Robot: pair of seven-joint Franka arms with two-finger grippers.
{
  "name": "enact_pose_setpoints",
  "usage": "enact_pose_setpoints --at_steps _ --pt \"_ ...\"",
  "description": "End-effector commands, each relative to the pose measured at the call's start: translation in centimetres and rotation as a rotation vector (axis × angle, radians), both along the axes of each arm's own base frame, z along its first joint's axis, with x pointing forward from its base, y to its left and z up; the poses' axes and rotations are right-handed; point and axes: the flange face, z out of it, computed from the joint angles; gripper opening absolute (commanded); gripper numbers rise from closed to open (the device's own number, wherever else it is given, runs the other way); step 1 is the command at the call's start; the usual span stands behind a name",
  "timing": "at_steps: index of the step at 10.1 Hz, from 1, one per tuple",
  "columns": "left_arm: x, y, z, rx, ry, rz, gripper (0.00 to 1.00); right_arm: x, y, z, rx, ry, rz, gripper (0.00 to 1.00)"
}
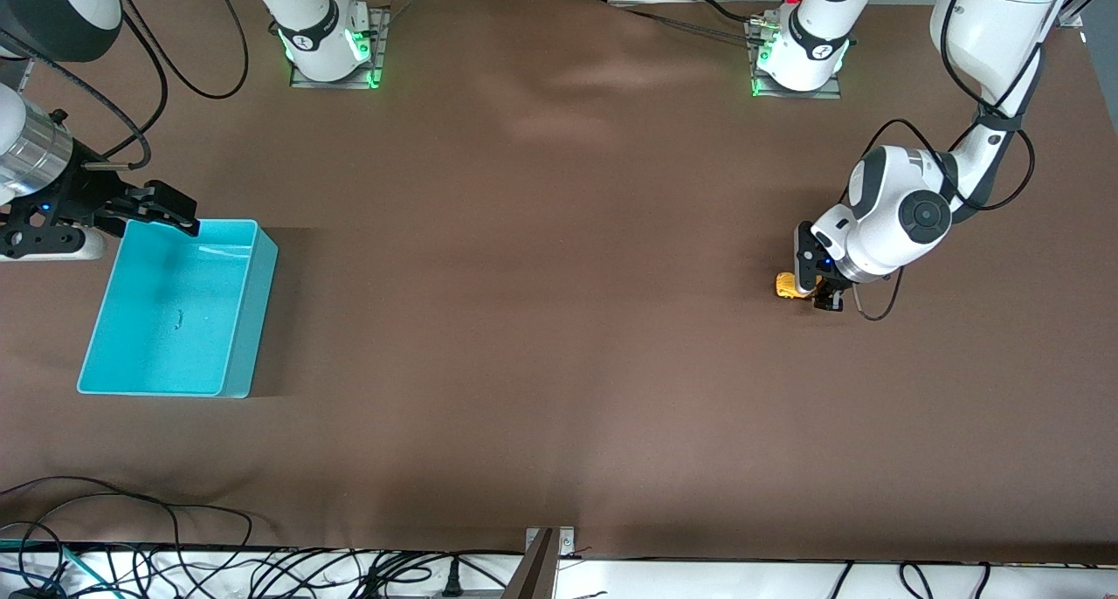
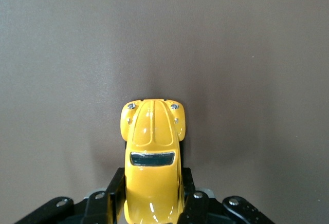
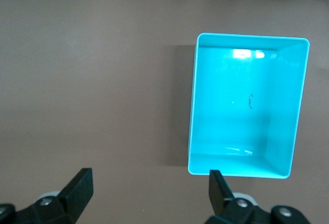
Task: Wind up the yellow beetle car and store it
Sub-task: 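Close the left gripper on the yellow car's body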
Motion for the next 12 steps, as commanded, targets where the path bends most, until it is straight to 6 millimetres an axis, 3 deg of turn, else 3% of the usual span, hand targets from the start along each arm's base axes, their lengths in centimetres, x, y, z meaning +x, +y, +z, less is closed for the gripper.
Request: enact_pose_setpoints --at_steps 1,12 --pt "-0.03 -0.15 0.31 0.018 0.0 -0.034 0.07 -0.09 0.05 0.07 0.004 -0.007 0.011 1.0" --pt "0.42 0.48 -0.48 0.014 0.006 -0.013 0.06 -0.18 0.23 0.12 0.004 -0.004 0.014 1.0"
